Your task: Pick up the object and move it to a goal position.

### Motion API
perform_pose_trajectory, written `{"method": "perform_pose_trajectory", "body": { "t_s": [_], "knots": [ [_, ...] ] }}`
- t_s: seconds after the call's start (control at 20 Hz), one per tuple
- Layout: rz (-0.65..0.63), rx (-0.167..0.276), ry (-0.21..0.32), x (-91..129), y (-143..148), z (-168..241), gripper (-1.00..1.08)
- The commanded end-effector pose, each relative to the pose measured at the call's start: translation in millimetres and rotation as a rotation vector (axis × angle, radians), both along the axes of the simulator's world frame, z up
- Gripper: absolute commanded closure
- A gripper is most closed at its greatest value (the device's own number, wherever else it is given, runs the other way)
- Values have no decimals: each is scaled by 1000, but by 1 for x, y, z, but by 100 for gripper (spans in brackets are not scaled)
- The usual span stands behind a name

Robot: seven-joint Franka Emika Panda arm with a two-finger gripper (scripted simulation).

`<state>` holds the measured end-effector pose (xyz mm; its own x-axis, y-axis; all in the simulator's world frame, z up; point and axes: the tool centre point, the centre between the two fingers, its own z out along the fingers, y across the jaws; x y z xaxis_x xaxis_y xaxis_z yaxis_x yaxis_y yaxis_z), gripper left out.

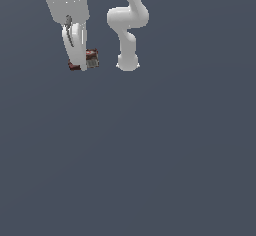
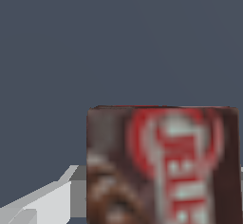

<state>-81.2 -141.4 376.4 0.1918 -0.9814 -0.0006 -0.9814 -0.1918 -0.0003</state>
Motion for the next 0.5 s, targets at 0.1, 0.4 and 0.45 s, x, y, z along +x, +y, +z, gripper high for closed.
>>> {"method": "perform_pose_trajectory", "body": {
  "t_s": [0.1, 0.4, 0.45],
  "knots": [
    [1, 0, 1, -9, -16, 45, 108],
    [3, -1, 1, -16, -32, 87, 108],
    [4, -1, 0, -16, -34, 92, 108]
  ]
}}
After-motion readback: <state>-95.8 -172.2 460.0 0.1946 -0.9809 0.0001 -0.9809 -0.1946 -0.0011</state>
